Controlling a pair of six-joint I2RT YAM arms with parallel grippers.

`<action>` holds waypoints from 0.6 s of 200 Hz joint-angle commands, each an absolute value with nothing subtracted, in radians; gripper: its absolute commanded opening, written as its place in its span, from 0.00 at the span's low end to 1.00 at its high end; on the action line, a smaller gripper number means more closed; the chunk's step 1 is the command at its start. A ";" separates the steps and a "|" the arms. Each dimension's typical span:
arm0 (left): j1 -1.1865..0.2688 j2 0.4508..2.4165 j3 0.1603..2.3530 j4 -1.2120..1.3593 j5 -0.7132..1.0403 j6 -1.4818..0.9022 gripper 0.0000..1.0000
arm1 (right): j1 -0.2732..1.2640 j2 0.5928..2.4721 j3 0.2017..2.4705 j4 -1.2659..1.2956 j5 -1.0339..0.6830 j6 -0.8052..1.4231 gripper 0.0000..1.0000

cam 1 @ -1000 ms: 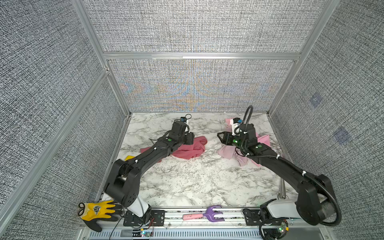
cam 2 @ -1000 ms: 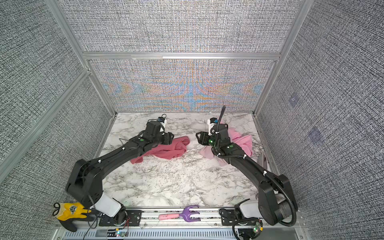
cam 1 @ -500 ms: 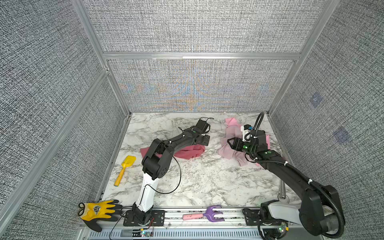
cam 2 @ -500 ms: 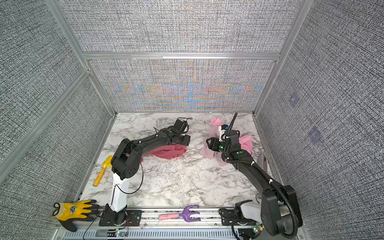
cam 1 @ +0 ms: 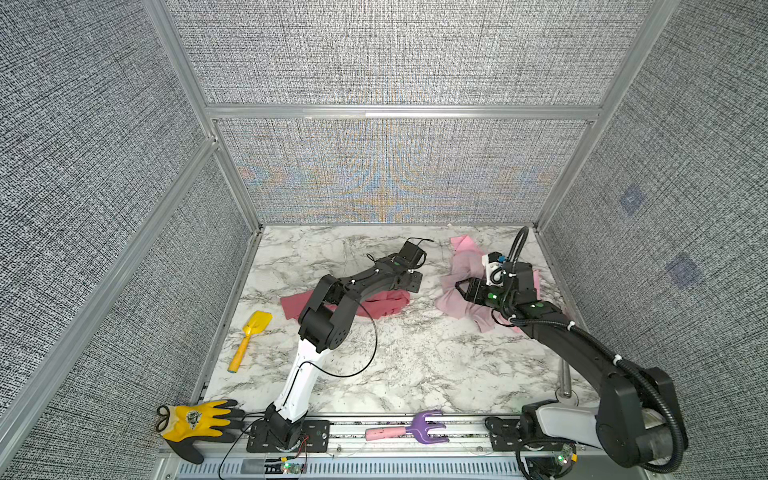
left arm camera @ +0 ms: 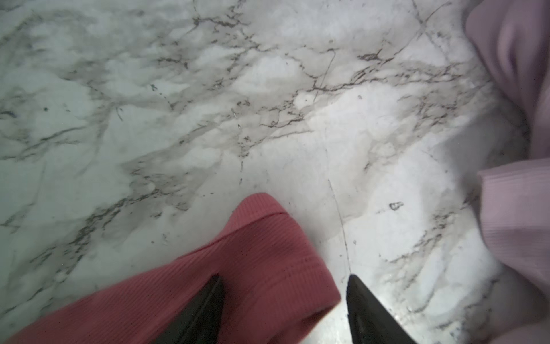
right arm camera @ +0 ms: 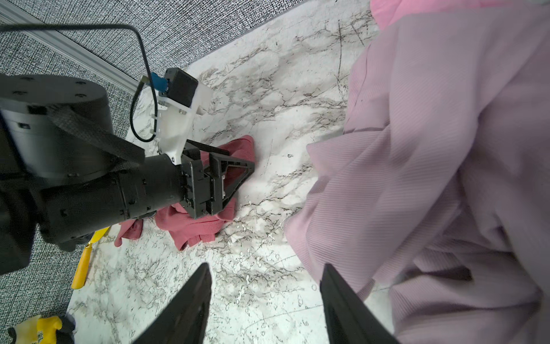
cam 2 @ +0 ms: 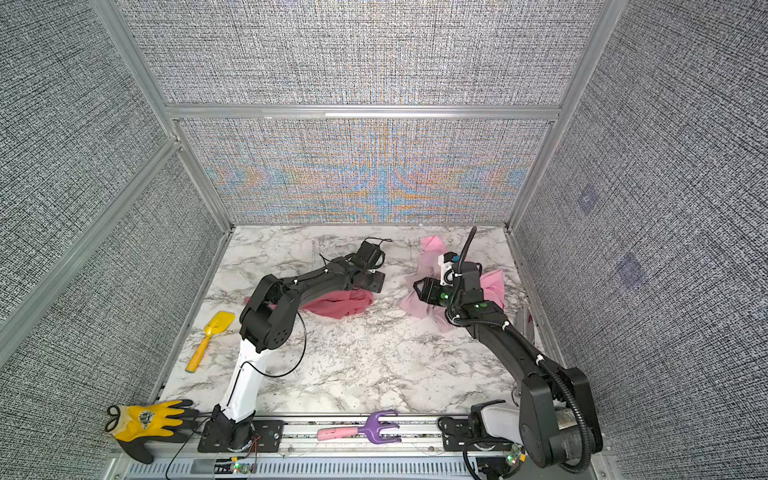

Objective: Pick out a specific cloth from the pile
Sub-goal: 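Grasp the dark rose cloth with the left gripper while the right returns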

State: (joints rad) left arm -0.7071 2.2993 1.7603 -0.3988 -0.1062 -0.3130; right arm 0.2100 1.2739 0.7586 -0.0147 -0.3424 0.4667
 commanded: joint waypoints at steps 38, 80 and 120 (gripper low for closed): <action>-0.709 2.338 1.776 -0.423 -0.154 -0.279 0.61 | 0.206 1.297 0.780 -0.002 -0.365 0.473 0.60; -0.709 2.346 1.802 -0.471 -0.185 -0.319 0.07 | 0.204 1.313 0.794 0.006 -0.368 0.485 0.60; -0.710 2.246 1.792 -0.433 -0.175 -0.312 0.00 | 0.202 1.318 0.813 0.005 -0.384 0.490 0.60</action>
State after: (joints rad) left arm -0.7101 2.3108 1.7912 -0.4442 -0.1772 -0.3050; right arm 0.2028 1.3163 0.7986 -0.0113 -0.3710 0.4755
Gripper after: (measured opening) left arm 0.090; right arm 0.603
